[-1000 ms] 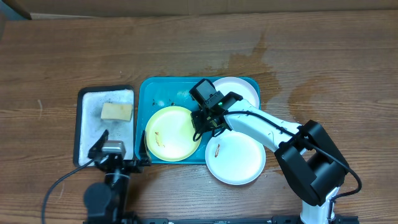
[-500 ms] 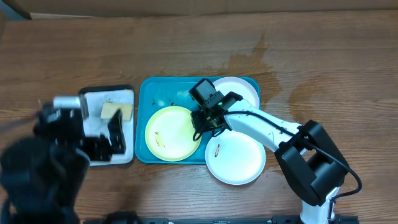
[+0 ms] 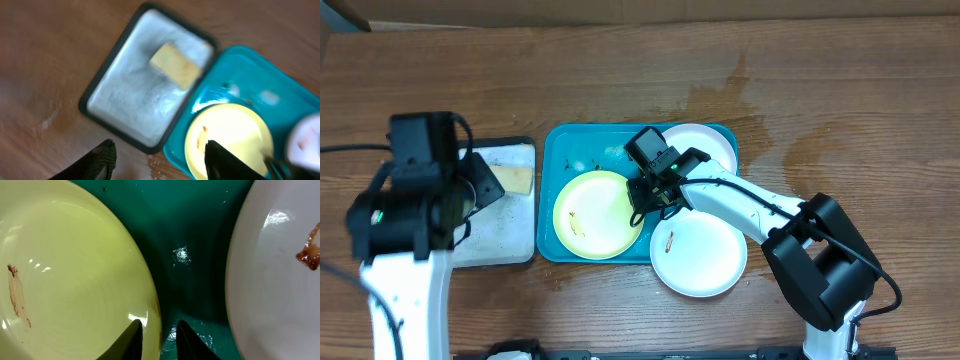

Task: Clean dirty plates on tray and stack at the side
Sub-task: 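Reach the left gripper to the dark tray and grasp the yellow sponge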

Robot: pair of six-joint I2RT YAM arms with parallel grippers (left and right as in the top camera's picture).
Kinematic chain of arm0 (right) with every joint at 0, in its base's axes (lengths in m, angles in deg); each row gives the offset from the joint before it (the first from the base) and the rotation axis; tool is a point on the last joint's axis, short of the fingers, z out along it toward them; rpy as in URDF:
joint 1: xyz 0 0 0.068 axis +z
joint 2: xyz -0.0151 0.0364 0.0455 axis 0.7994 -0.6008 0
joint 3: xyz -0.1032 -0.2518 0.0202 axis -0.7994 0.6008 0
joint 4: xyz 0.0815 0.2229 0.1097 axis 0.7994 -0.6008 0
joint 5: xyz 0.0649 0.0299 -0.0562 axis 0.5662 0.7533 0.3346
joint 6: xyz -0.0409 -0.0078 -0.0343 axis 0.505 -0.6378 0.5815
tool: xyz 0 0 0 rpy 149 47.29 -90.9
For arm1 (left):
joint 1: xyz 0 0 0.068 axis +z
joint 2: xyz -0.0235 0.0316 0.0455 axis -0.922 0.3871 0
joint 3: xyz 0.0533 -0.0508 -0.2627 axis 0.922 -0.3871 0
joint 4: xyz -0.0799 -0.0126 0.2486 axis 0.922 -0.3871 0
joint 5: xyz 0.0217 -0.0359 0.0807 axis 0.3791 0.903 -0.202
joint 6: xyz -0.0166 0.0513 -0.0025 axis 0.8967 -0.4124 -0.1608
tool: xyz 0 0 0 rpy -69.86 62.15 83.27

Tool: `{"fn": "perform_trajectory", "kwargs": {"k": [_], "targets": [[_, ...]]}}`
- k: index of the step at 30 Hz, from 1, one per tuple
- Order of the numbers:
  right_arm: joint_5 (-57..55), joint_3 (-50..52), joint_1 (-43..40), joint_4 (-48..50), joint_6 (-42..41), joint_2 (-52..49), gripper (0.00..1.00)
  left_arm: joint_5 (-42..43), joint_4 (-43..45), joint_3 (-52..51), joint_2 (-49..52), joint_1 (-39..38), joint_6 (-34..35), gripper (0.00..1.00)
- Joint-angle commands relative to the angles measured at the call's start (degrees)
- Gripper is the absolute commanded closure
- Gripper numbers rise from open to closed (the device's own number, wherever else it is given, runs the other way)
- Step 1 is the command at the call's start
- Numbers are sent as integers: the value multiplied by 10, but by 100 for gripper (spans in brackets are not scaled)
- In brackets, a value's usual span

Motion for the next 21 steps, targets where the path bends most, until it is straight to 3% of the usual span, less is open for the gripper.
{"fn": "perform_trajectory", "kwargs": {"k": [1, 3, 6, 9, 14, 21], "targets": [[-6, 0, 1, 5, -3, -1, 75, -57, 48, -68, 44, 4, 153, 36], [-6, 0, 1, 6, -3, -1, 75, -55, 92, -101, 68, 4, 171, 23], [-6, 0, 1, 6, -3, -1, 75, -31, 160, -138, 114, 11, 196, 13], [-6, 0, 1, 6, -3, -1, 74, 10, 205, -153, 154, 23, 199, 14], [-6, 0, 1, 10, -3, -1, 71, 23, 281, -163, 227, 35, 209, 23], [-6, 0, 1, 14, -3, -1, 70, 24, 350, -163, 312, 35, 209, 22]]}}
